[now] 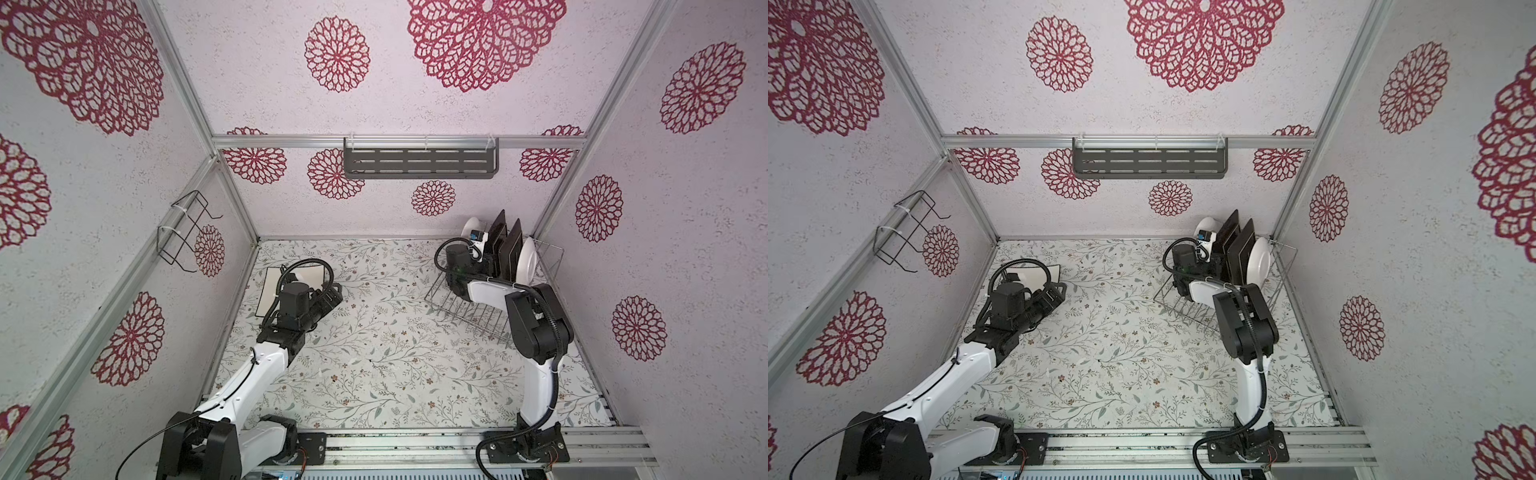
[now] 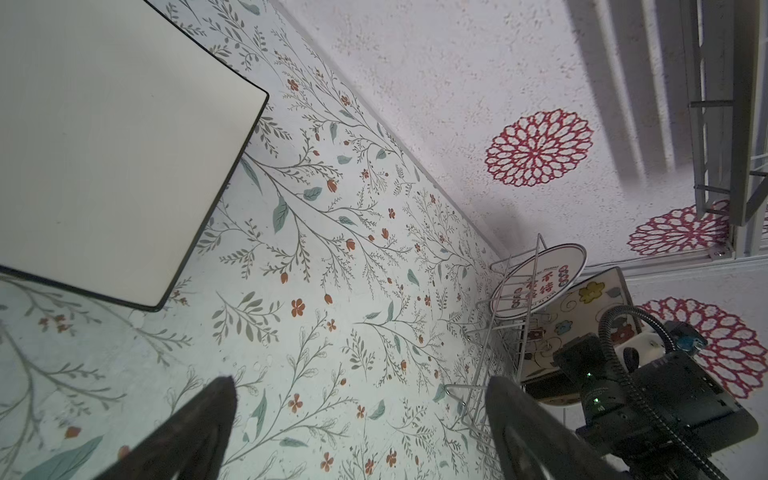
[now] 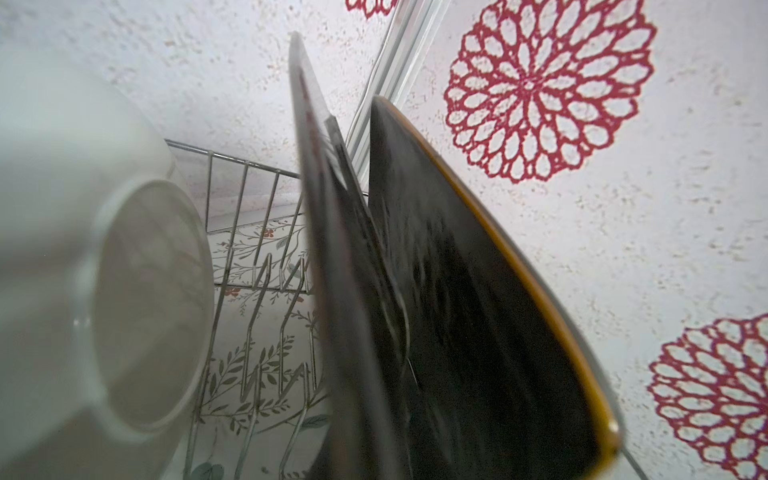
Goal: Unload the plates from the dish rack
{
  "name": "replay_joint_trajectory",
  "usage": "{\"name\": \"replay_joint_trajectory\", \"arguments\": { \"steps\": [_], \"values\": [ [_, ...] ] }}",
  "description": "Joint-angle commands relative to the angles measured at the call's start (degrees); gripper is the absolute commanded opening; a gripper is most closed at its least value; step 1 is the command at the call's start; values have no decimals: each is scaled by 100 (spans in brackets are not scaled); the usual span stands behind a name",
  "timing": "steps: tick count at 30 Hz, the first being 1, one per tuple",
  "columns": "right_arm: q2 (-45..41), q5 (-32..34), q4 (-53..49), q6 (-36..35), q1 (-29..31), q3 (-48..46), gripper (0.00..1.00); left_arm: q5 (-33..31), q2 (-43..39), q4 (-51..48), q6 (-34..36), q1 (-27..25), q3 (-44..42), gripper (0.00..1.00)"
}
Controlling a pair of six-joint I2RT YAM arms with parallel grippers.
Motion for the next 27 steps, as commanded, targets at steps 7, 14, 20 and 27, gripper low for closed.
{"name": "replay_joint_trajectory", "arguments": {
  "steps": [7, 14, 20, 27],
  "values": [
    [-22, 379, 930, -813, -4, -174, 1, -91, -143, -46, 100, -65, -2, 98],
    [176, 737, 2809, -2355, 90, -360, 0, -72, -140, -38, 78, -64, 6, 99],
    [1071, 1106, 7331, -6390, 241, -5, 0, -84, -149, -43, 75, -65, -3, 99],
    [1158, 1029, 7229, -6737, 423, 248, 0, -55, -127, -22, 70, -65, 2, 99]
  ]
}}
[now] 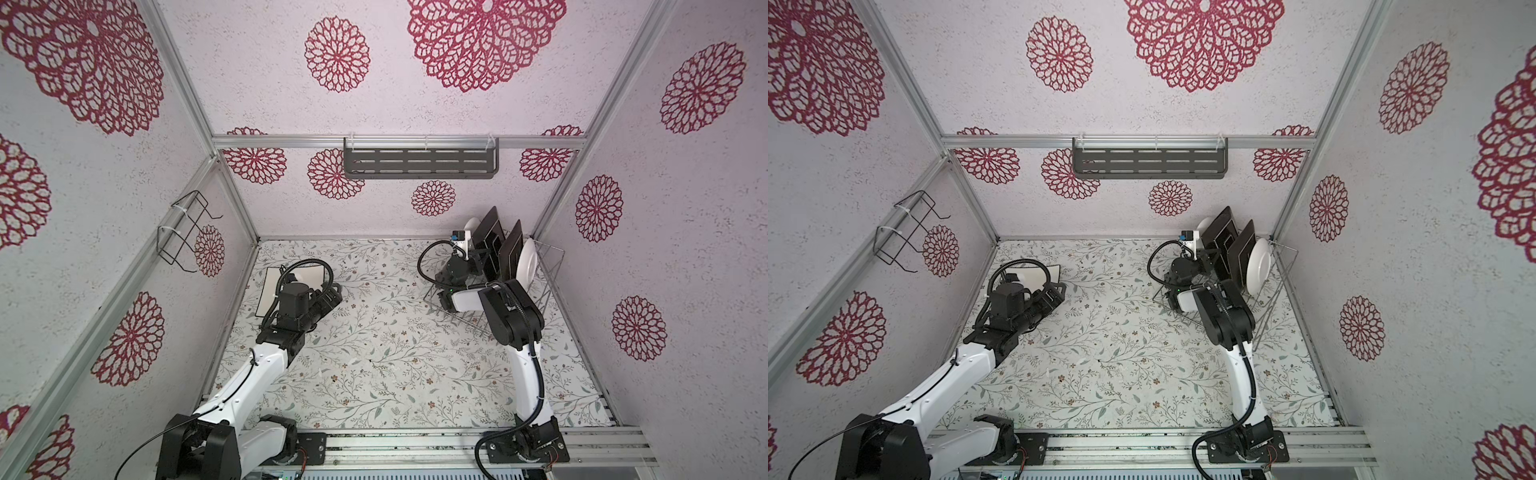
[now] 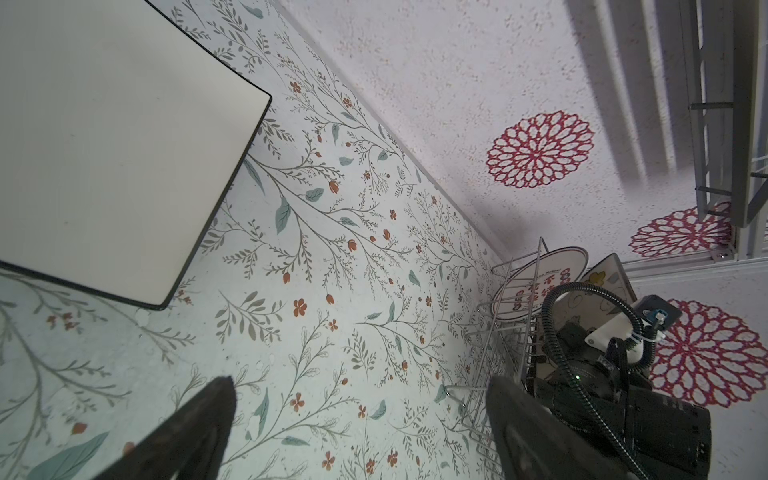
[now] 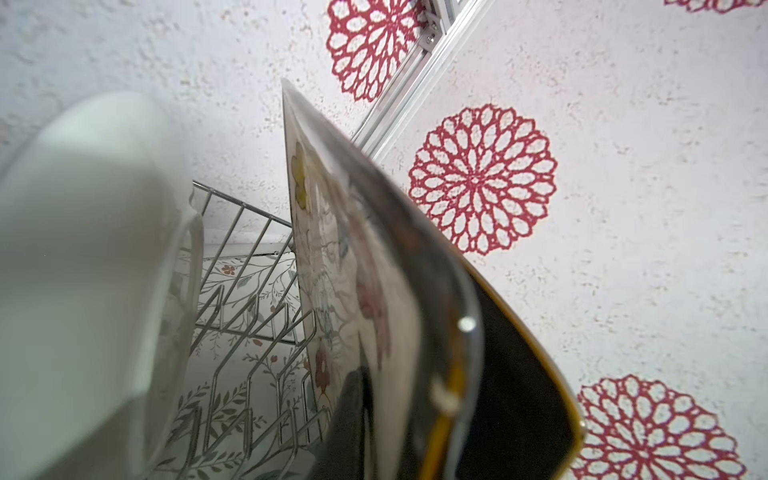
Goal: Unload the plates from the dish rack
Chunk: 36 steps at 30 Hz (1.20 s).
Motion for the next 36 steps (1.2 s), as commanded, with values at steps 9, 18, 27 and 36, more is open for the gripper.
{"name": "replay_joint_trajectory", "arguments": {
  "steps": [9, 18, 27, 36],
  "values": [
    [-682, 227, -262, 107, 207, 152, 0, -29, -124, 35, 74, -62, -12, 99],
    [-1147, 142, -1189, 827, 223, 65, 0, 21, -147, 29, 64, -62, 15, 99],
    [-1099, 80, -657, 187, 318, 257, 0, -39, -245, -60, 74, -62, 32, 99],
    [-1283, 27, -805, 153, 403, 347, 0, -12, -245, -83, 56, -62, 67, 99]
  ]
}}
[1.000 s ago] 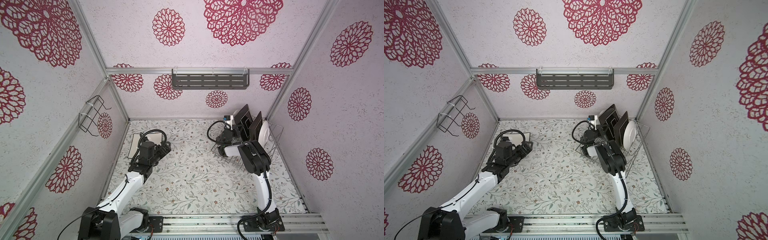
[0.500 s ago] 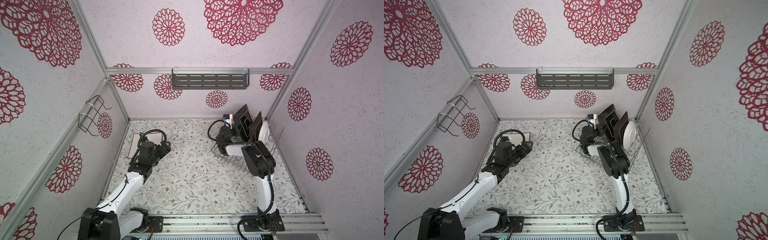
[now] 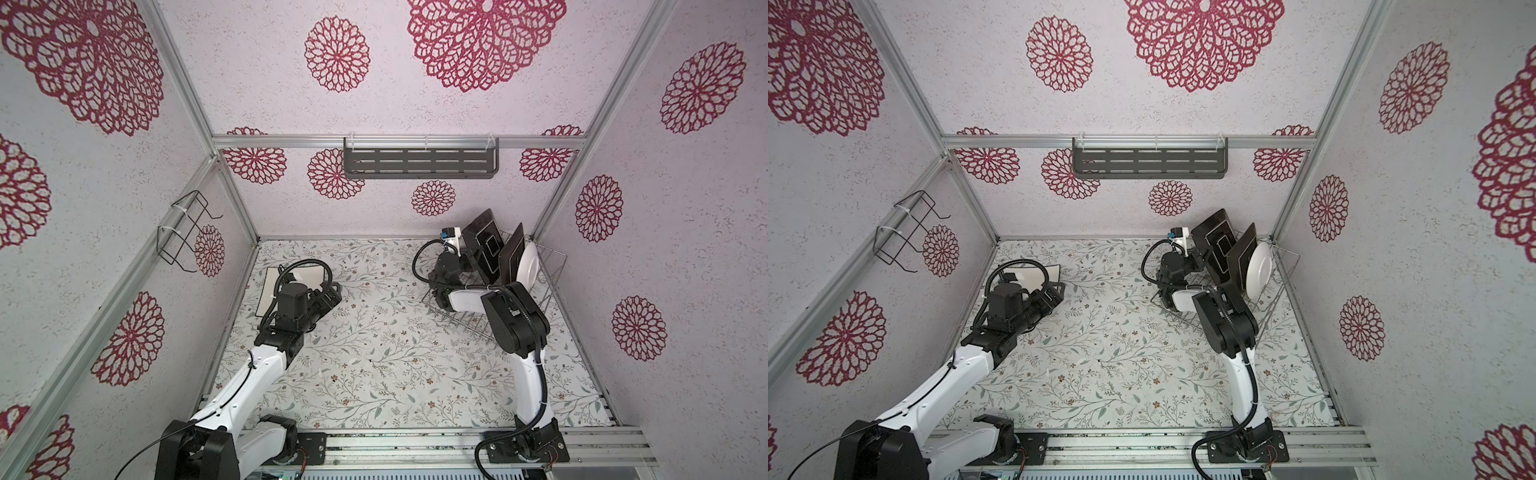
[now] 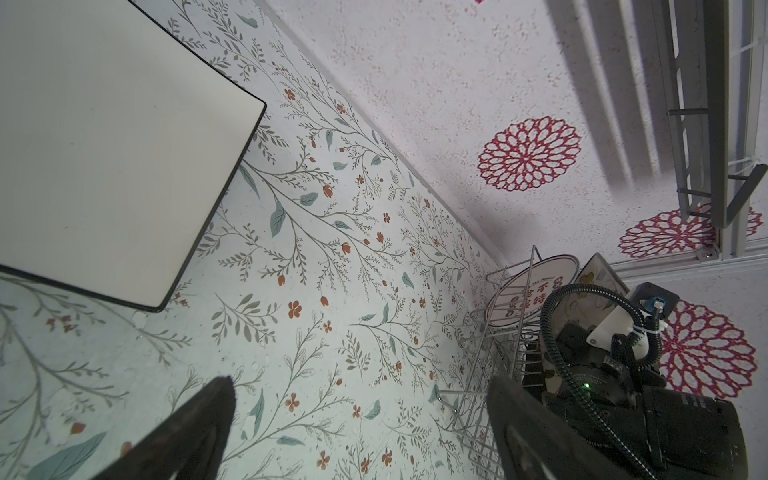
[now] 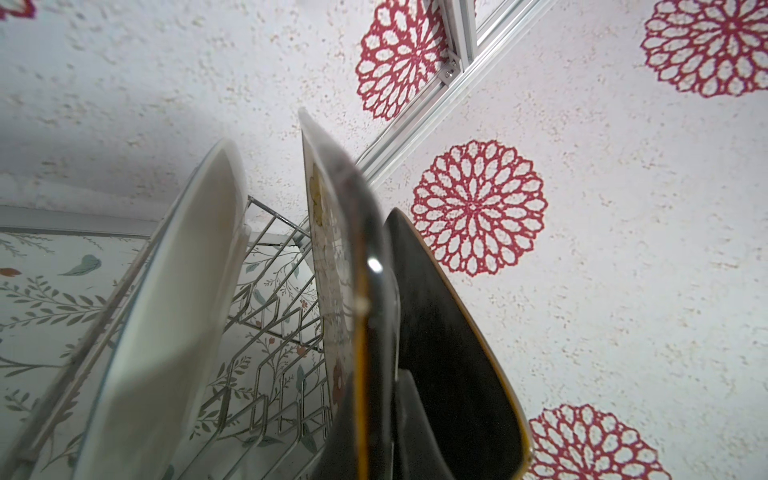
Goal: Unload the plates from the dish rack
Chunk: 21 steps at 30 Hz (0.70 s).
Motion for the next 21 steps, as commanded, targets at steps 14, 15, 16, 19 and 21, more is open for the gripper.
{"name": "replay_joint_trajectory", "arguments": {
  "steps": [14, 15, 16, 19, 21],
  "values": [
    [-973, -48, 507, -121, 169, 409, 0, 2, -95, -77, 47, -69, 112, 99],
    [-998, -56, 484, -121, 185, 424, 0, 5, -103, -77, 47, -69, 112, 99],
    [-1011, -56, 450, -112, 196, 434, 0, 4, -102, -81, 47, -69, 112, 99],
    [-1061, -65, 409, -94, 222, 439, 0, -3, -124, -95, 47, -72, 104, 99],
    [-1079, -74, 377, -94, 231, 449, 0, -10, -132, -95, 56, -78, 103, 99]
  ]
}}
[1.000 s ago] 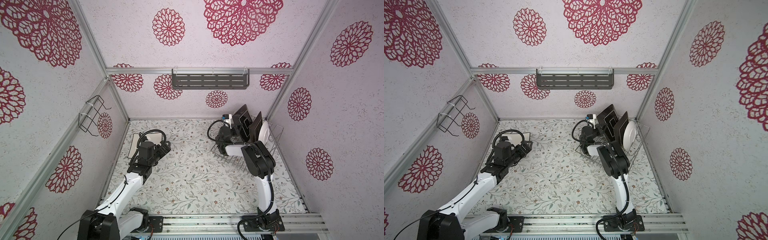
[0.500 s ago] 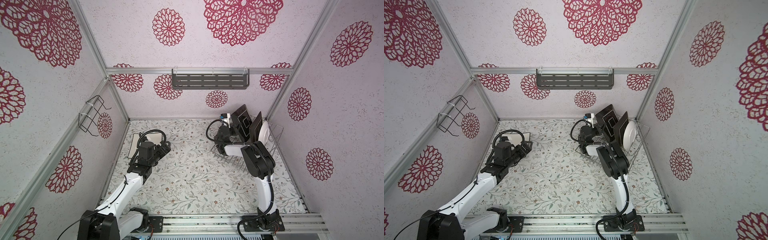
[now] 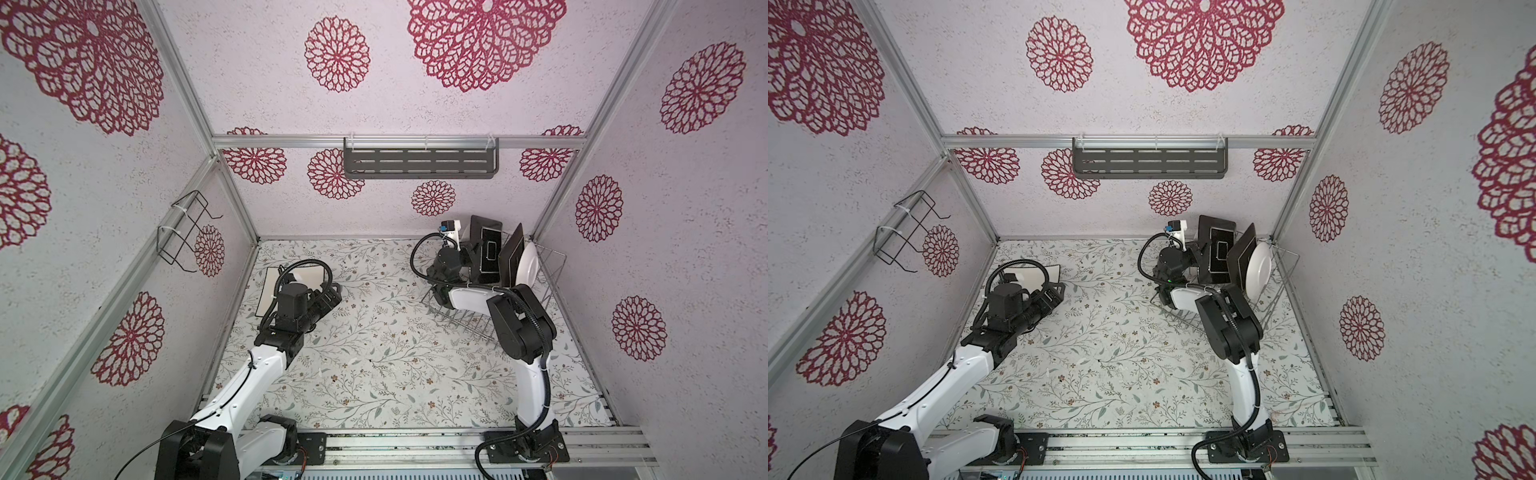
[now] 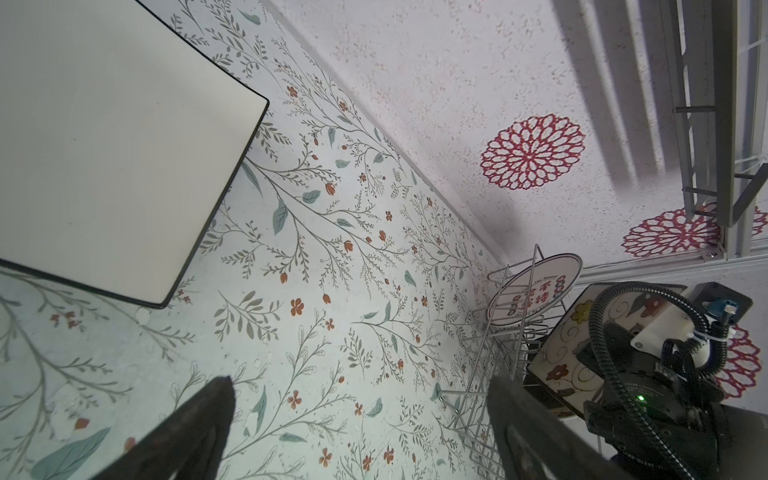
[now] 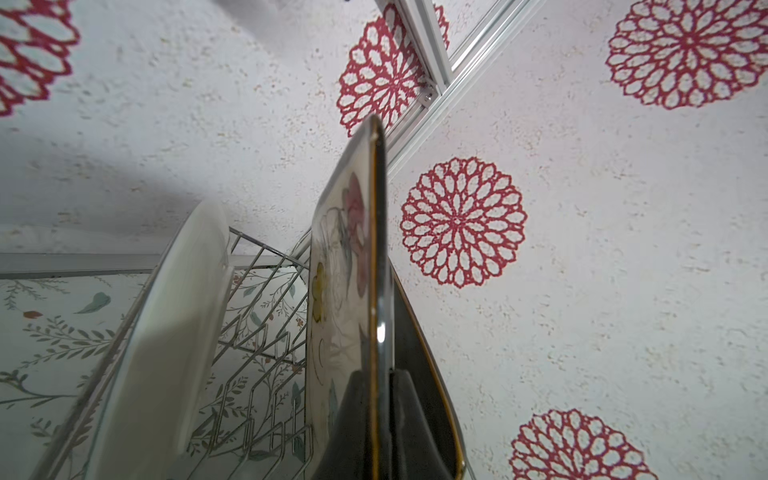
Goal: Unload the plates from the dish rack
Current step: 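Lift the flowered plate upward out of the rack with the right gripper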
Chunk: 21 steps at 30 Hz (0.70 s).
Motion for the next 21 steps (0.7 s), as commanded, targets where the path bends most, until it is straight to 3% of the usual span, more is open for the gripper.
{"name": "replay_joint_trajectory", "arguments": {
  "steps": [1, 21],
  "values": [
    [-653, -124, 530, -44, 84, 355, 0, -10, -126, -33, 58, -77, 103, 99],
    [-790, -208, 703, -559, 179, 627, 0, -45, -203, -80, 60, -87, 129, 100]
  ]
}}
